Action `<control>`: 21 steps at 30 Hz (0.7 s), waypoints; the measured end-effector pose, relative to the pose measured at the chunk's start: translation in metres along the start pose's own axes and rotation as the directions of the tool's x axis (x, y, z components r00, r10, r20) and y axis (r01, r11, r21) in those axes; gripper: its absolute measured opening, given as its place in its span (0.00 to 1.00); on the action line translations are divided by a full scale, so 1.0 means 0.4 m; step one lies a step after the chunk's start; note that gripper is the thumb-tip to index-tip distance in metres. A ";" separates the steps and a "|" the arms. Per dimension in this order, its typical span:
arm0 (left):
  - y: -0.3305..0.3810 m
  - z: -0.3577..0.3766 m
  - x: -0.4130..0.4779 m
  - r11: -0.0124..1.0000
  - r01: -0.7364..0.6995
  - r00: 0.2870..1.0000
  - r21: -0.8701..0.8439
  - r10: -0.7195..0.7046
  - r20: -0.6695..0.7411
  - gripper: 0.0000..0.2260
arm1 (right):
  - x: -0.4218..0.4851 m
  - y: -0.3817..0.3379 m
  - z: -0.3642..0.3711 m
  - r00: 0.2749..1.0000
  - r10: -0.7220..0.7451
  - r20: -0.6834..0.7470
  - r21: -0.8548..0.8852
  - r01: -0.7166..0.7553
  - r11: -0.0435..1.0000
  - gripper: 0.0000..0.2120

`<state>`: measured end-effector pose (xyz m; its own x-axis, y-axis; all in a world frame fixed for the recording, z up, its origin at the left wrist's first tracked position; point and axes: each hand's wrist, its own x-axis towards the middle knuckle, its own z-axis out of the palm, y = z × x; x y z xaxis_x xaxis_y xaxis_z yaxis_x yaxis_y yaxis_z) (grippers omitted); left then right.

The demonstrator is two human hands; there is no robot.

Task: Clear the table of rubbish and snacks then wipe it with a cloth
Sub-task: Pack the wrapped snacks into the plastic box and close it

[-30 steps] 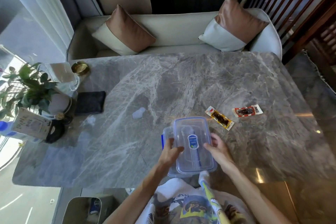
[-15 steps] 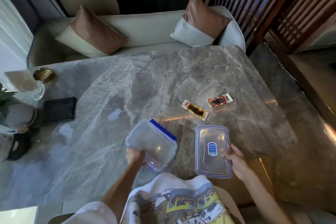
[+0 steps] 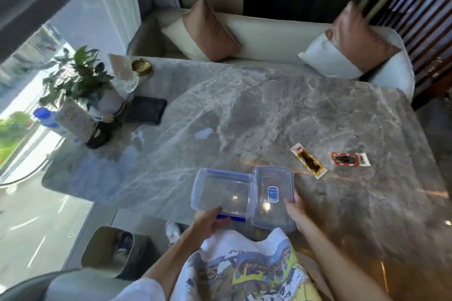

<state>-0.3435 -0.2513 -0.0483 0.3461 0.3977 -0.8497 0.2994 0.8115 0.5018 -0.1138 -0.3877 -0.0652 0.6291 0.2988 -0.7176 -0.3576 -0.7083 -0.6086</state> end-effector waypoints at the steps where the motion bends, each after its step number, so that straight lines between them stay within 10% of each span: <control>1: 0.002 0.000 0.004 0.999 0.027 0.999 -0.036 -0.029 -0.036 0.08 | 0.003 -0.008 0.004 0.999 -0.016 0.028 -0.085 0.018 0.996 0.30; 8: -0.011 -0.017 0.030 0.995 0.010 0.999 -0.098 -0.014 -0.038 0.06 | -0.011 0.016 0.013 0.995 0.010 0.101 -0.583 0.051 0.811 0.40; 21: 0.005 -0.048 0.060 0.987 0.161 0.985 -0.017 -0.160 0.059 0.08 | -0.131 0.066 0.132 0.984 -0.014 0.178 -0.806 0.154 0.572 0.37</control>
<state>-0.3518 -0.2320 -0.0708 0.3454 0.2369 -0.9081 0.3360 0.8723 0.3553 -0.1927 -0.3882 -0.0616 0.5012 0.4174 -0.7580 0.4485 -0.8744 -0.1850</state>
